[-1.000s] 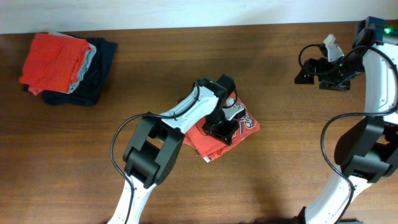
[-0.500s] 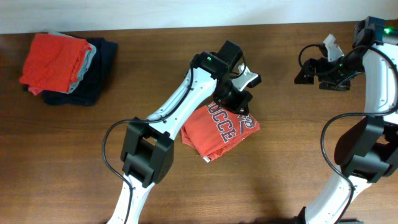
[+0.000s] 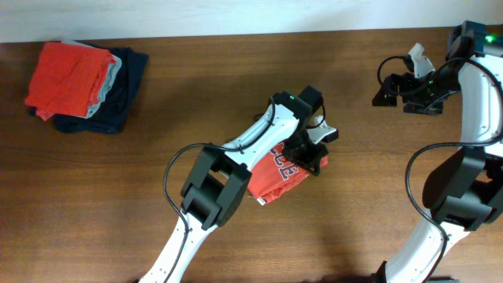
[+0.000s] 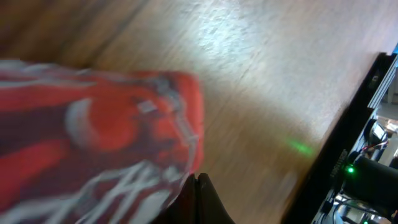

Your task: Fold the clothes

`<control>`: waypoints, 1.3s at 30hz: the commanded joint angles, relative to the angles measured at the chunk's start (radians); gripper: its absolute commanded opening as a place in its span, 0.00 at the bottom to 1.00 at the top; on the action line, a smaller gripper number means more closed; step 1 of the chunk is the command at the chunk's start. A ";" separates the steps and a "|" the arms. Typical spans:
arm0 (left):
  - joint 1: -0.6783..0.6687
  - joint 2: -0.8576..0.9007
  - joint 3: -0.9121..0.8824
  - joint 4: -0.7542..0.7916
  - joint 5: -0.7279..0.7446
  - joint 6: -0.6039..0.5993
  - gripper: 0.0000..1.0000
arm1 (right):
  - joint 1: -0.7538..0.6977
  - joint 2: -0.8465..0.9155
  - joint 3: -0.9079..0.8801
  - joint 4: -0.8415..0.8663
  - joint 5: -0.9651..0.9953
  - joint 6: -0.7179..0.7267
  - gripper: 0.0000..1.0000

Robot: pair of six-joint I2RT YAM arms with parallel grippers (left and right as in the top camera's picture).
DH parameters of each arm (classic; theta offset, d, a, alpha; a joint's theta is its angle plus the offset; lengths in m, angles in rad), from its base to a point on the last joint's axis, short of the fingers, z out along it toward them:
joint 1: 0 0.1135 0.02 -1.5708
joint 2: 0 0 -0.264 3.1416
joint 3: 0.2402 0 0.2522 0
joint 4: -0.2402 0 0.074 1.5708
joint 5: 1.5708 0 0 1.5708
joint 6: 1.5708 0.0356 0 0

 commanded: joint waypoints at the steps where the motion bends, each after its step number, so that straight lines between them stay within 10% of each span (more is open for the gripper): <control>1: 0.065 -0.016 0.124 -0.021 0.016 0.019 0.00 | 0.000 -0.014 0.004 0.000 0.008 -0.013 0.98; 34: 0.314 0.057 0.486 -0.226 -0.065 -0.053 0.01 | 0.000 -0.014 0.004 0.000 0.008 -0.013 0.99; 36: 0.342 0.039 0.554 -0.302 -0.123 -0.053 0.17 | 0.000 -0.014 0.004 0.000 0.008 -0.013 0.99; 39: 0.378 0.031 0.627 -0.422 -0.229 -0.028 0.80 | 0.000 -0.014 0.004 0.000 0.008 -0.013 0.99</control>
